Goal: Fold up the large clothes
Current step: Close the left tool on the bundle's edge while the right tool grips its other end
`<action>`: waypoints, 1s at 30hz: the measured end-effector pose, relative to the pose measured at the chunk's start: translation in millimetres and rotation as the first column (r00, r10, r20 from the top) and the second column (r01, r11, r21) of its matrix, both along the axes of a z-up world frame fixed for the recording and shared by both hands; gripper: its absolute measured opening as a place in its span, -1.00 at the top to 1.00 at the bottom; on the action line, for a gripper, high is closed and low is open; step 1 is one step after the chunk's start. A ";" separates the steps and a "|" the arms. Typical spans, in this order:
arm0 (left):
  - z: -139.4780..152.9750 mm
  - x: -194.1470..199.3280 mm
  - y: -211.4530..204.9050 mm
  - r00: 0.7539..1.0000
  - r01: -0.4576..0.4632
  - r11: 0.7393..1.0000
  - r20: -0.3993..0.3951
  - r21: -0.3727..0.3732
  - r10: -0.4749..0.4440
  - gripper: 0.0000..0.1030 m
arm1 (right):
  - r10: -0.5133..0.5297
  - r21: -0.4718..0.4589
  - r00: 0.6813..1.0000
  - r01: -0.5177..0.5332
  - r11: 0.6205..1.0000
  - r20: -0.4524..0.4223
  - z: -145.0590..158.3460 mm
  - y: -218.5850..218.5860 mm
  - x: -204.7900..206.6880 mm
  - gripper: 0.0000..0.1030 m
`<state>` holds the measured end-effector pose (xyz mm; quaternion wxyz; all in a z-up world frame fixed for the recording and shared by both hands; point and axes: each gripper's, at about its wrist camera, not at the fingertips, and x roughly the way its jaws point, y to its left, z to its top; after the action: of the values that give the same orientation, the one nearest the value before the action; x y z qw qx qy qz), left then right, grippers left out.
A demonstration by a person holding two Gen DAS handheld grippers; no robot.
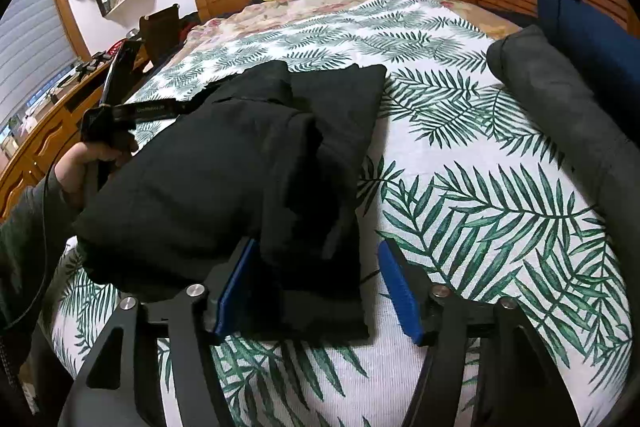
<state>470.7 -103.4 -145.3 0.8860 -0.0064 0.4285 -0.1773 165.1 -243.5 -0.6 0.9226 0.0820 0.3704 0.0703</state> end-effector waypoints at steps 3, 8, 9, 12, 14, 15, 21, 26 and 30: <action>-4.5 -1.1 2.8 1.000 -0.012 0.999 -0.025 -0.037 0.011 -0.66 | -0.001 0.037 1.000 0.002 0.999 -0.019 -2.8 -2.2 5.6 -0.31; -3.6 -4.1 0.9 0.999 0.010 0.998 -0.043 -0.060 -0.013 -0.37 | 0.029 0.123 0.999 -0.026 0.992 -0.029 -5.6 -2.8 11.5 -0.21; -2.8 -4.1 0.5 0.999 0.016 0.998 -0.046 -0.060 -0.019 -0.31 | 0.047 0.146 0.998 -0.041 0.988 -0.034 -7.2 -2.9 13.3 -0.06; 1.3 -6.1 -2.4 0.998 0.026 0.999 -0.047 -0.043 -0.028 -0.01 | 0.077 0.163 0.997 -0.073 0.984 -0.017 -7.3 -1.6 14.2 0.24; 4.6 -7.6 -3.3 0.999 0.029 0.999 -0.041 -0.026 -0.030 0.26 | 0.088 0.141 0.996 -0.089 0.986 0.014 -4.7 0.5 12.1 0.54; 6.5 -8.4 -3.5 0.999 0.028 1.000 -0.038 -0.013 -0.029 0.35 | 0.092 0.125 0.995 -0.095 0.988 0.034 -2.6 1.4 10.7 0.63; 25.2 -23.4 -1.0 1.000 0.015 0.999 -0.005 0.036 -0.015 0.90 | 0.089 0.105 0.990 -0.101 0.989 0.110 2.8 -6.4 6.2 0.76; 37.5 -48.4 -3.0 0.998 0.055 0.997 0.010 0.053 -0.056 0.92 | 0.028 0.101 0.985 -0.046 0.994 0.172 11.2 -29.7 -3.3 0.80; 45.7 -79.0 -7.8 0.995 0.080 0.995 0.054 0.051 -0.083 0.93 | -0.025 0.112 0.981 0.003 0.994 0.193 9.1 -48.5 -12.2 0.82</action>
<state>391.7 -111.1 -99.6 0.8895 0.0377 0.4076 -0.2029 152.9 -292.0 8.6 0.9488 0.1285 0.2736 0.0920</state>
